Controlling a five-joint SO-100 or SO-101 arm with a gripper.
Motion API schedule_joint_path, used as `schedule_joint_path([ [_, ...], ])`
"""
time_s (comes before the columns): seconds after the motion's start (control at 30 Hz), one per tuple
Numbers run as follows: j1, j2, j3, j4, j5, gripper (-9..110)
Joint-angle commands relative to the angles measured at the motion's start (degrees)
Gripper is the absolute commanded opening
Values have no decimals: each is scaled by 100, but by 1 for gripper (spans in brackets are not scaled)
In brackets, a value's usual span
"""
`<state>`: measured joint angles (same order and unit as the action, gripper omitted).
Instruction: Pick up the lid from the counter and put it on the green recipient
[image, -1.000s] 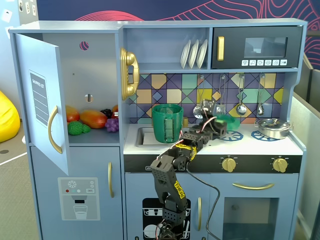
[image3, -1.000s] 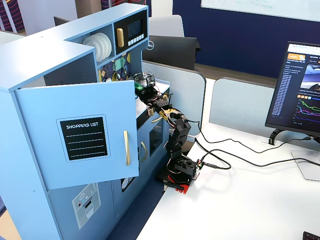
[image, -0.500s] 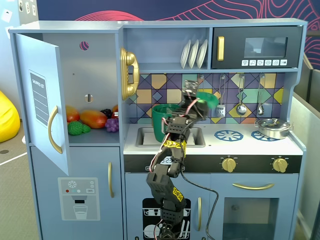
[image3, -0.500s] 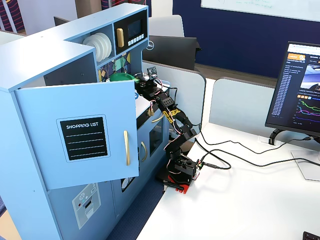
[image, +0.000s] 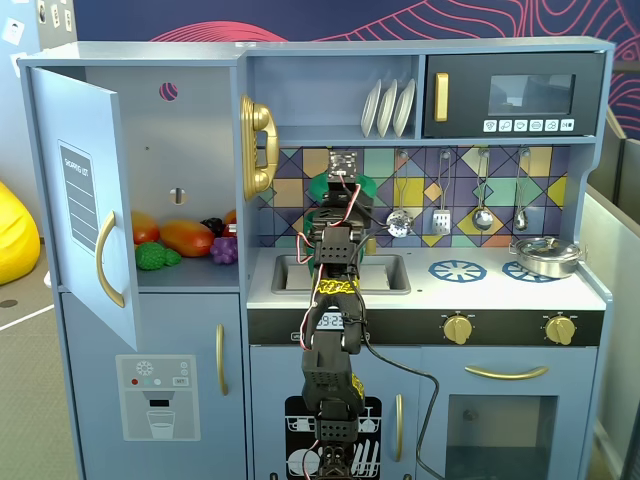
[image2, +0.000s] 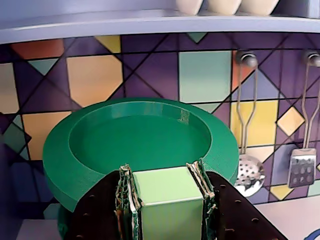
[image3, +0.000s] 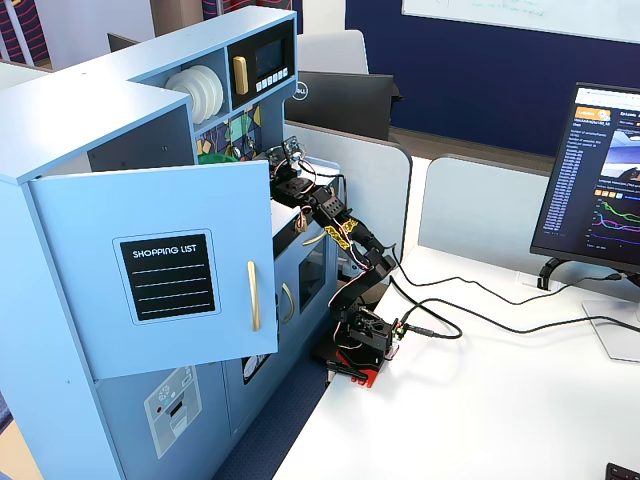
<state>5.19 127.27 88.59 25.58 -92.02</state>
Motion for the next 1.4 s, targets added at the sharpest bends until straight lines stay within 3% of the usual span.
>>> schedule_joint_path([
  [0.0, -149, -79, -369, -35, -114, 0],
  [1.37, -290, -624, -123, 9, -527, 0],
])
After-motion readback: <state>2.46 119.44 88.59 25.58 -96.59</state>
